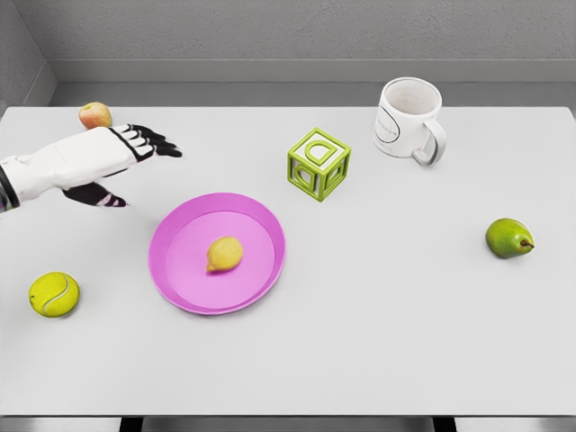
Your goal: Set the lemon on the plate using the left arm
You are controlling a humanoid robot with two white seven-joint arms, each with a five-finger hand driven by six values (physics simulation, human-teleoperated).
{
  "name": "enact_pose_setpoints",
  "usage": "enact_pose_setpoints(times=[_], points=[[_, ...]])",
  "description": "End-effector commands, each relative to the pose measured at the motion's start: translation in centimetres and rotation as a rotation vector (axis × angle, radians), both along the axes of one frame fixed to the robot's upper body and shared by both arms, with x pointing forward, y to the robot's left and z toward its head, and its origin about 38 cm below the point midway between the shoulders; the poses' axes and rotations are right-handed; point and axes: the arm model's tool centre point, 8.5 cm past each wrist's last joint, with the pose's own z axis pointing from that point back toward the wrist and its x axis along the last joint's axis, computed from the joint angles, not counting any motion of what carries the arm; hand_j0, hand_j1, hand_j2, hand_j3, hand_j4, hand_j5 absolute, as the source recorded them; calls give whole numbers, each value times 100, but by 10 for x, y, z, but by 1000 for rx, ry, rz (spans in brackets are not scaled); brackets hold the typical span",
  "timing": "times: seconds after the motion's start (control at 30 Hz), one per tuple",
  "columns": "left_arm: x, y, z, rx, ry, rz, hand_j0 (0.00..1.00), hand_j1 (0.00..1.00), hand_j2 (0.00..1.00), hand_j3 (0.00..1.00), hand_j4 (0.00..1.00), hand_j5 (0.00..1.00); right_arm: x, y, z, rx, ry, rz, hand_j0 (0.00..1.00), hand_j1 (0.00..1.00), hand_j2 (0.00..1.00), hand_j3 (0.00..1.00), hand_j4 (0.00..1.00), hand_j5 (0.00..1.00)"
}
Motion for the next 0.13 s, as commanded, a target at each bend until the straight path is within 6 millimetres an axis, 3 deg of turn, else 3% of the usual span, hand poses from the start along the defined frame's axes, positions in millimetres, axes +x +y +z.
enact_pose_setpoints(times=[0.0,0.1], points=[[6,25,3,-36,7,72,100,100,100,100,100,100,0,0,0,0,0,-1,100,100,100,100,100,100],[5,23,3,-38,5,68,100,100,100,100,100,100,0,0,0,1,0,-1,100,100,100,100,100,100]])
